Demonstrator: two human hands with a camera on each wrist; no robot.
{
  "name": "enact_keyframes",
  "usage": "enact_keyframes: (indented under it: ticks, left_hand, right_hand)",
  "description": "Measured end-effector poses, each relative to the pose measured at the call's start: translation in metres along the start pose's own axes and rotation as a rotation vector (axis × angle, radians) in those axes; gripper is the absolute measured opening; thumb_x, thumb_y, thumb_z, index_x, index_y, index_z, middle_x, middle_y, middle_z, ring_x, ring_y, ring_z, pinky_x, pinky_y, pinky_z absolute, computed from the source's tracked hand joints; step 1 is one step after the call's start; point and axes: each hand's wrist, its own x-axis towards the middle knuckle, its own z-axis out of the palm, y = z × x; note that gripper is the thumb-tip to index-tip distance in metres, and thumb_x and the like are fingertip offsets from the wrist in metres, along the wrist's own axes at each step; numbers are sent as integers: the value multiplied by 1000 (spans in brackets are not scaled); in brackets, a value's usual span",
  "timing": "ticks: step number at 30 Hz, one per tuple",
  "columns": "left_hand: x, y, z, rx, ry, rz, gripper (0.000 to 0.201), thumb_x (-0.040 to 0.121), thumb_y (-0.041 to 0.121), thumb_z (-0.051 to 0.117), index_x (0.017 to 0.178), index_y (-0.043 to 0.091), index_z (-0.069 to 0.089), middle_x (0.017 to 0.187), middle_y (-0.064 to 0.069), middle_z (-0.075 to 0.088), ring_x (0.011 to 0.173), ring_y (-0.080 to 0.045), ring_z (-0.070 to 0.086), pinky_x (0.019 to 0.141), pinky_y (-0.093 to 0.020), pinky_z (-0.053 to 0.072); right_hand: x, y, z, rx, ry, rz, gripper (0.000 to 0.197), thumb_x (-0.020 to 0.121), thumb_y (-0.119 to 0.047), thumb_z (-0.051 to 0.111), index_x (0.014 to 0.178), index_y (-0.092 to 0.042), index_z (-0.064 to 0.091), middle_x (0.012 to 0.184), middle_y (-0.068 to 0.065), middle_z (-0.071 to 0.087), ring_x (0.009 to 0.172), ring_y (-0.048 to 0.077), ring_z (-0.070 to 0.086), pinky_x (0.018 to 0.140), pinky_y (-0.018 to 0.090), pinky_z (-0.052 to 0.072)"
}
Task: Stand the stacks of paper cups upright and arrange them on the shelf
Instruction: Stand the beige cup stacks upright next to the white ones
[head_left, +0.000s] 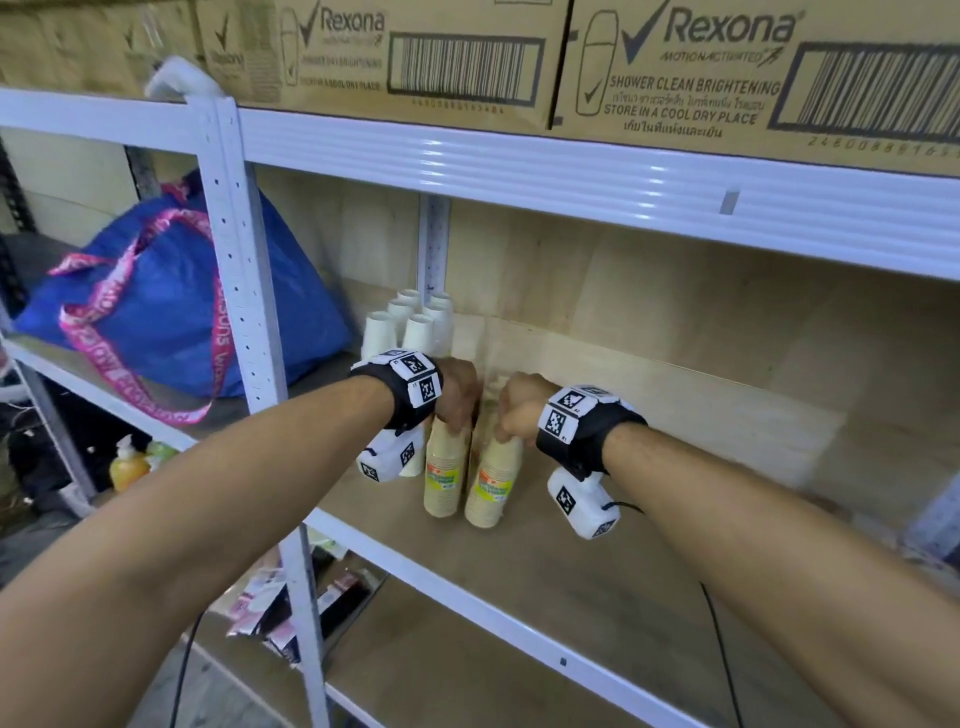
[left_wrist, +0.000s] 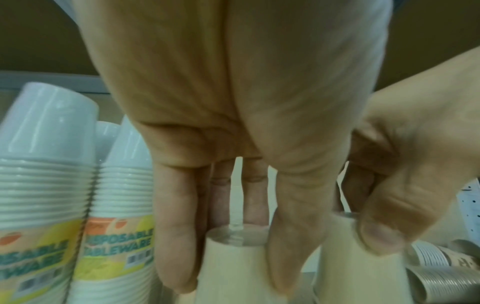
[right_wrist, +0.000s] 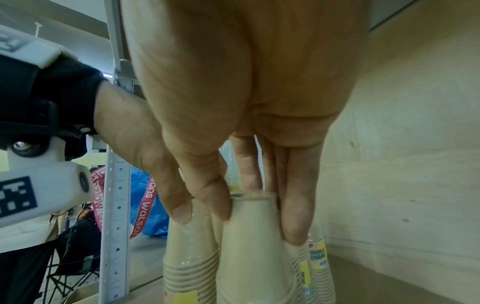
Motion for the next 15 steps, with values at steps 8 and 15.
enact_keyframes:
  ticks: [8,15]
  left_hand:
    - [0,-11,7,-7,46,3,35,83,10,71,118,5,66,107,-10,66,73,-17,56,53,-18,43]
    - [7,-16,16,13,49,15,35,83,11,72,117,3,67,115,-14,66,80,-19,56,52,-18,43]
  right_hand:
    - [17,-6,13,-23,7,-38,19,75,-15,76,86,-4,66,89,11,63,79,22,60,64,28,47]
    - [28,-4,23,-3,4,-39,24,73,-20,78,89,-7,66,95,10,66,92,26,66,69,30,51]
